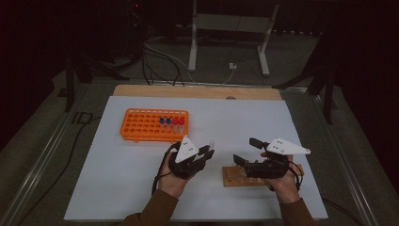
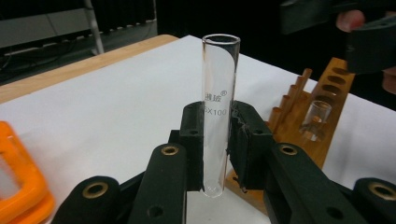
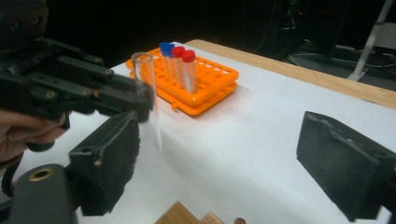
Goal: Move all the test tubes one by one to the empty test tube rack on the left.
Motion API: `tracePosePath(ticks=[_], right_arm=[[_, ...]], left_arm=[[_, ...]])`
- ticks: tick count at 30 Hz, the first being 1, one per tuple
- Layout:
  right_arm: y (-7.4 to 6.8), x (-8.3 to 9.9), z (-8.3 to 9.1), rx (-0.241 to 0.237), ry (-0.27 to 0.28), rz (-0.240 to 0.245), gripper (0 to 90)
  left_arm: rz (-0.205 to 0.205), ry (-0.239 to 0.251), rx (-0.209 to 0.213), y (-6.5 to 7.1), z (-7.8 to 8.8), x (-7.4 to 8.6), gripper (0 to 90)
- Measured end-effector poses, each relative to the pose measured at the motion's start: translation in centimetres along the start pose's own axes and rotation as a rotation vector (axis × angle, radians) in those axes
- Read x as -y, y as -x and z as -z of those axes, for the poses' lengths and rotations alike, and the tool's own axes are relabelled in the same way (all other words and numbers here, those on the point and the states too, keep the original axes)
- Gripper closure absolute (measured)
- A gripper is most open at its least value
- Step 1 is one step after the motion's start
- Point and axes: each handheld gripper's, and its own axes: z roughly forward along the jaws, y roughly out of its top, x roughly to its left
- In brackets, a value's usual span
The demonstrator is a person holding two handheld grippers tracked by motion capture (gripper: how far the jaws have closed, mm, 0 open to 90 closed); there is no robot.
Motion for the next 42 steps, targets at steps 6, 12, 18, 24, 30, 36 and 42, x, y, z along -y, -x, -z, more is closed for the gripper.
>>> tracePosePath(ticks=[6, 12, 18, 24, 30, 36, 42], right_arm=[[0.5, 0.6, 0.8, 0.018, 0.0, -0.009, 2.7], [1.1, 1.0, 1.5, 0.038, 0.009, -0.015, 1.1], [1.5, 1.3, 2.0, 0.058, 0.018, -0.029, 0.0], [1.7, 1.5, 2.4, 0.063, 0.027, -0.039, 0.0], [1.7, 1.6, 2.4, 0.063, 0.029, -0.047, 0.0], [1.8, 1.7, 2.4, 0.062, 0.032, -0.05, 0.0], [1.8, 1.6, 2.5, 0.059, 0.036, -0.051, 0.0]], left_arm=[[0.017, 0.009, -0.026, -1.1, 0.9, 0.1, 76.6], [0.032, 0.02, -0.055, -2.1, 1.7, 0.2, 76.5], [0.044, 0.029, -0.087, -3.2, 2.6, 0.4, 76.5], [0.053, 0.033, -0.132, -4.5, 3.5, 0.7, 76.5], [0.071, 0.039, -0.187, -6.1, 4.4, 1.1, 76.5], [0.089, 0.053, -0.262, -8.2, 5.3, 1.5, 76.5], [0.114, 0.053, -0.332, -10.1, 5.6, 1.9, 76.5]])
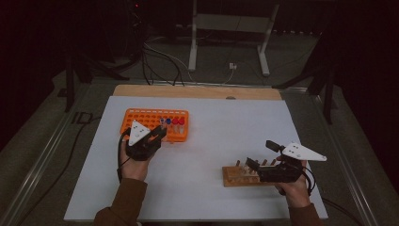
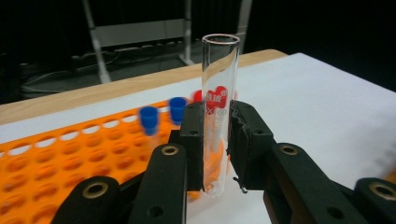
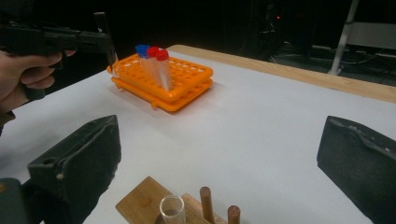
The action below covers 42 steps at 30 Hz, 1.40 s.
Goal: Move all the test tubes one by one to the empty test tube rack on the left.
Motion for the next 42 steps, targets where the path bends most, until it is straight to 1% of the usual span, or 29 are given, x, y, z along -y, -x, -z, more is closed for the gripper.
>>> tracePosePath(ticks=[6, 11, 16, 19, 20, 22, 26, 28, 33, 37, 40, 42], right_arm=[[-0.1, 0.0, -0.1, -0.003, -0.001, 0.001, 0.0], [0.0, 0.0, -0.1, -0.004, 0.001, 0.002, 0.0], [-0.1, 0.0, -0.1, -0.007, 0.002, 0.003, 0.0], [-0.1, 0.0, -0.2, -0.01, 0.001, 0.005, 0.0], [-0.1, 0.0, -0.2, -0.011, 0.002, 0.005, 0.0], [-0.1, 0.0, -0.2, -0.012, 0.001, 0.007, 0.0], [-0.2, 0.0, -0.3, -0.013, 0.0, 0.005, 0.0], [-0.2, 0.0, -0.3, -0.014, 0.001, 0.005, 0.0], [-0.2, 0.1, -0.4, -0.019, -0.001, 0.006, 0.0], [-0.2, 0.2, -0.4, -0.023, -0.005, 0.007, 0.0], [-0.3, 0.1, -0.4, -0.024, -0.005, 0.01, 0.0], [-0.3, 0.2, -0.4, -0.024, -0.006, 0.011, 0.0]], left_arm=[[0.02, -0.009, -0.057, -1.3, -0.9, 0.2, 76.5], [0.032, -0.019, -0.097, -2.1, -1.8, 0.3, 76.6], [0.016, -0.037, -0.134, -2.5, -2.7, 0.4, 76.6], [0.025, -0.044, -0.153, -2.8, -3.3, 0.6, 76.5], [0.033, -0.046, -0.156, -2.9, -3.5, 0.7, 76.6], [0.036, -0.052, -0.166, -3.1, -3.9, 0.9, 76.6], [0.039, -0.063, -0.179, -3.3, -4.4, 1.1, 76.6], [0.032, -0.073, -0.184, -3.3, -4.7, 1.3, 76.6], [0.054, -0.089, -0.178, -3.5, -5.0, 1.8, 76.6], [0.05, -0.13, -0.18, -3.5, -5.4, 2.6, 76.5], [0.055, -0.156, -0.174, -3.6, -5.6, 3.2, 76.7], [0.054, -0.16, -0.171, -3.6, -5.7, 3.3, 76.8]])
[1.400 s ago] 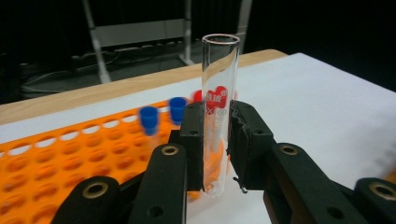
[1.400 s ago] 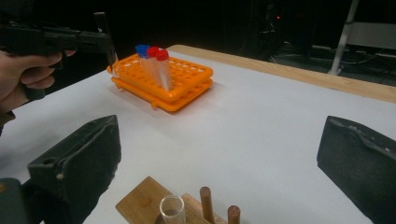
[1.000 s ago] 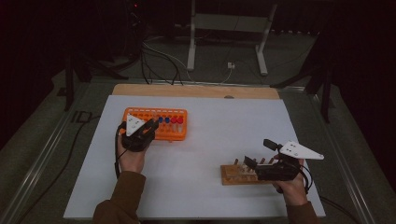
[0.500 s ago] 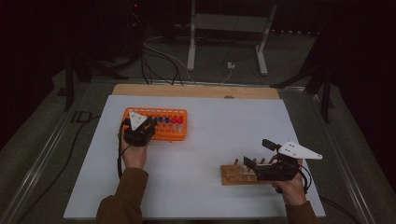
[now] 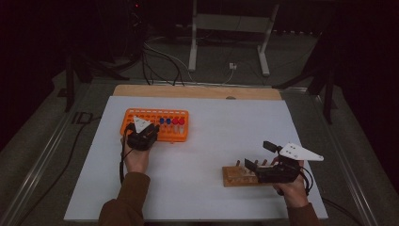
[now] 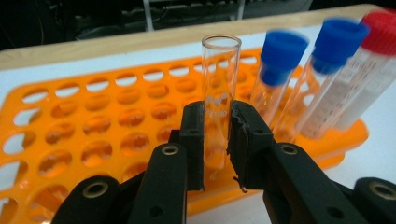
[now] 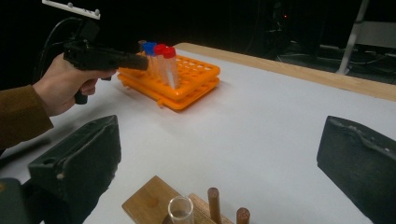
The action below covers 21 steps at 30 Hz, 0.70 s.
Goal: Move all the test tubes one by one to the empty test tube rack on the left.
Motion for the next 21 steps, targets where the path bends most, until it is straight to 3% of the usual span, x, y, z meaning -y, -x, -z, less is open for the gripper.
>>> tracePosePath(ticks=[21], right_arm=[[-0.18, 0.05, -0.1, -0.007, -0.005, 0.009, 0.0]], left_arm=[[-0.012, -0.058, 0.003, -0.05, -0.14, 0.34, 76.9]])
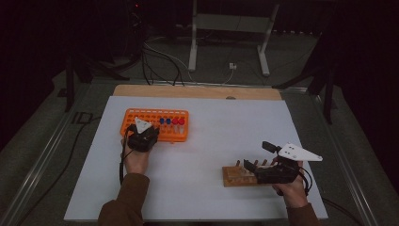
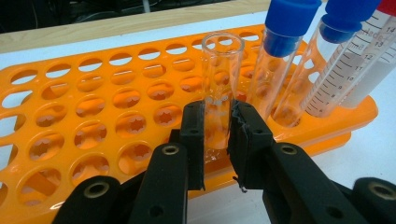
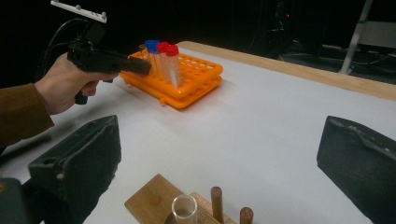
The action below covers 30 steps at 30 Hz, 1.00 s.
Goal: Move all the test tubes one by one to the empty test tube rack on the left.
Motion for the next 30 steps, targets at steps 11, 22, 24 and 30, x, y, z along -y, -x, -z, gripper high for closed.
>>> tracePosePath(ticks=[11, 22, 24, 30], right_arm=[[0.0, 0.3, -0.1, -0.007, -0.036, 0.017, 2.0], [-0.2, 1.1, -0.6, -0.066, -0.103, 0.029, 20.9], [-0.2, 1.3, -0.7, -0.071, -0.114, 0.04, 28.6], [-0.5, 2.0, -0.9, -0.089, -0.163, 0.079, 47.8]], left_arm=[[0.101, 0.062, 0.051, -0.9, 2.3, -0.1, 52.1], [0.108, 0.116, 0.175, 0.8, 5.5, -1.0, 17.2], [0.093, 0.129, 0.202, 1.4, 6.0, -1.1, 15.6], [0.034, 0.149, 0.267, 3.2, 7.2, -1.3, 1.6]])
